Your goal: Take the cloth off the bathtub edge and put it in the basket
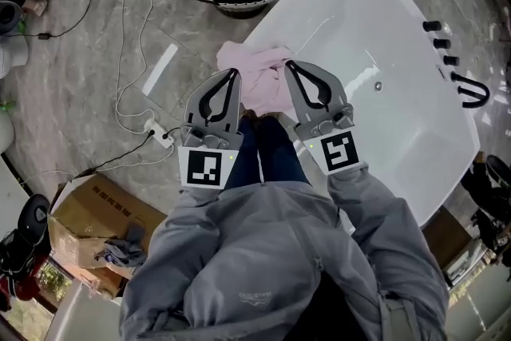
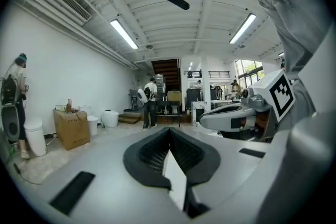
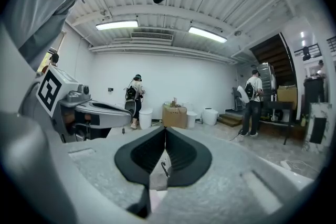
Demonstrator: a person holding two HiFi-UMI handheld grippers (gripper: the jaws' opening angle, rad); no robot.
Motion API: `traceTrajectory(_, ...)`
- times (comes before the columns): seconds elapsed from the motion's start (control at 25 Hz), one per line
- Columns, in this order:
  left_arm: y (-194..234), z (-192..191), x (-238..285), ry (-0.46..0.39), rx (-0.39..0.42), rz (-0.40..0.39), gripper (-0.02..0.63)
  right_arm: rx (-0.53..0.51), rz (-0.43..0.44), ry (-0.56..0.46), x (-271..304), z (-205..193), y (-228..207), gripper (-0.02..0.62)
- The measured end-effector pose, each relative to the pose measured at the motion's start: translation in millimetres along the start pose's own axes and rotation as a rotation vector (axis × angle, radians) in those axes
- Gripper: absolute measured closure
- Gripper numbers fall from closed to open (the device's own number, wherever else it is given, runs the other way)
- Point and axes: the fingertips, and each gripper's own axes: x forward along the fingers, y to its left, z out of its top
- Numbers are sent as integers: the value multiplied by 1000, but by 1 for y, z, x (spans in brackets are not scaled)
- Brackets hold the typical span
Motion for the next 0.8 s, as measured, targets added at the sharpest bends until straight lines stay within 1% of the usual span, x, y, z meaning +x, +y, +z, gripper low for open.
traceTrajectory(0.16, -2, -39, 9, 38, -34, 3, 601, -2, 28, 74, 5, -46, 0, 591)
traceTrajectory(0.32, -4, -70, 16, 66, -61, 7, 601, 22, 33, 114, 7, -85, -2, 591)
traceTrajectory(0.48, -5, -93, 20, 74, -59, -3, 601, 36, 36, 138, 9, -114, -2, 591)
traceTrajectory(0.6, -6, -110, 23, 74, -52, -18, 601, 28, 43, 158, 10, -133, -1, 591)
traceTrajectory(0.68, -6, -124, 27, 89, -48, -26, 601, 20, 49, 181, 12, -148, -2, 591)
traceTrajectory(0.8, -6, -145, 32, 120, -47, -44, 601, 37, 61, 230, 13, -170, -1, 591)
